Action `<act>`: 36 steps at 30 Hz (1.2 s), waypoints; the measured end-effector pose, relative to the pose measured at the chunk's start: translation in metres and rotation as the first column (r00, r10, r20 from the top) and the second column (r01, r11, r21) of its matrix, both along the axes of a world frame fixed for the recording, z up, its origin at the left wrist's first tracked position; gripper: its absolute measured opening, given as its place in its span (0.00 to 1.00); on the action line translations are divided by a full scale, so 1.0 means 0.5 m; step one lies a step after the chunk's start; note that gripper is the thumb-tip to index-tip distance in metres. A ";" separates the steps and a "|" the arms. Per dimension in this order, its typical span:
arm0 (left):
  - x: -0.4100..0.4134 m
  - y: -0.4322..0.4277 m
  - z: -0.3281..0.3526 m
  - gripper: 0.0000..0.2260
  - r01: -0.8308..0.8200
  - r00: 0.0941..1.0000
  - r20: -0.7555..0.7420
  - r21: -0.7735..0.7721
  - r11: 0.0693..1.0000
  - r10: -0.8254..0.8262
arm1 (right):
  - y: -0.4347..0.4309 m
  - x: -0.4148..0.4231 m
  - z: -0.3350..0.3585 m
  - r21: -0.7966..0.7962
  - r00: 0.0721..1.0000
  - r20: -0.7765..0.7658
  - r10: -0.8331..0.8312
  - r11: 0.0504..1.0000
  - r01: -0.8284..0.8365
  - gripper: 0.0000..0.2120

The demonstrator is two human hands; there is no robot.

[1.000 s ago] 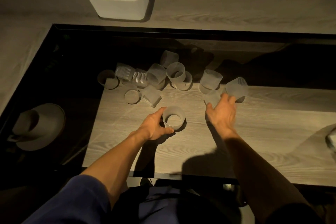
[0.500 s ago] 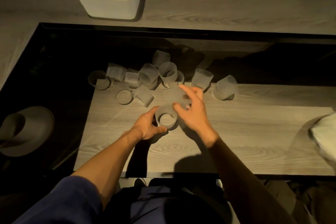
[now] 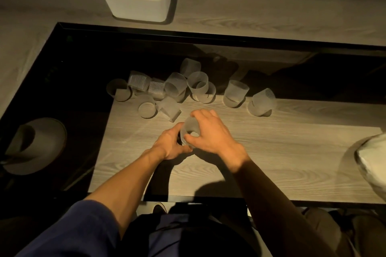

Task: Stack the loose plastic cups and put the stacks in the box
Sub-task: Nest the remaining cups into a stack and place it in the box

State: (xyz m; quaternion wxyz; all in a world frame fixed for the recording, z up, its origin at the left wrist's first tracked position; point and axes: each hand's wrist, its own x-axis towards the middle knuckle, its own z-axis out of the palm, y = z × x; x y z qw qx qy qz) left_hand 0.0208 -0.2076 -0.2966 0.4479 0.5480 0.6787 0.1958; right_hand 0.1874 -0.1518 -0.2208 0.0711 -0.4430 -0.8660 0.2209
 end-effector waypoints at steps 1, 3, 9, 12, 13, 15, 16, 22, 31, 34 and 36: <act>0.001 0.000 0.000 0.35 0.000 1.000 -0.005 0.002 1.000 0.000 | -0.001 -0.003 -0.002 0.016 1.000 0.018 -0.001 1.000 0.000 0.32; 0.006 0.001 0.000 0.36 0.000 1.000 -0.017 0.011 1.000 0.000 | -0.006 -0.010 -0.010 0.039 0.999 0.048 -0.002 0.999 0.000 0.32; 0.019 0.008 -0.005 0.37 0.010 1.000 -0.023 0.012 1.000 -0.009 | -0.014 0.013 -0.056 -0.107 0.998 0.045 -0.035 0.993 0.040 0.42; 0.024 0.014 -0.009 0.36 -0.031 1.000 0.006 0.004 1.000 0.031 | -0.010 0.050 -0.072 -0.251 0.971 -0.155 -0.182 0.958 0.140 0.44; 0.026 0.017 -0.010 0.35 -0.043 0.999 0.014 -0.006 0.999 0.043 | -0.007 0.062 -0.074 -0.305 0.921 -0.241 -0.306 0.925 0.227 0.41; 0.033 0.022 -0.010 0.35 -0.046 0.999 0.020 -0.017 0.999 0.047 | 0.008 0.088 -0.074 -0.432 0.718 -0.354 -0.599 0.786 0.442 0.34; 0.036 0.025 -0.009 0.36 -0.041 0.999 0.020 -0.022 0.999 0.041 | 0.020 0.103 -0.075 -0.494 0.585 -0.371 -0.721 0.687 0.533 0.31; 0.051 0.045 -0.002 0.38 0.003 1.000 -0.014 -0.012 1.000 -0.004 | 0.109 0.205 -0.095 -0.682 0.018 -0.300 -0.954 0.228 0.695 0.31; 0.070 0.057 0.001 0.37 0.001 1.000 0.012 -0.021 1.000 0.000 | 0.191 0.256 -0.098 -0.656 0.024 -0.242 -0.970 0.182 0.732 0.46; 0.069 0.057 0.000 0.38 -0.006 1.000 0.010 -0.017 1.000 0.007 | 0.207 0.260 -0.096 -0.677 0.005 -0.249 -0.969 0.178 0.714 0.41; 0.070 0.057 -0.001 0.38 -0.005 1.000 0.008 -0.014 1.000 0.005 | 0.217 0.259 -0.095 -0.672 0.015 -0.254 -0.967 0.188 0.716 0.37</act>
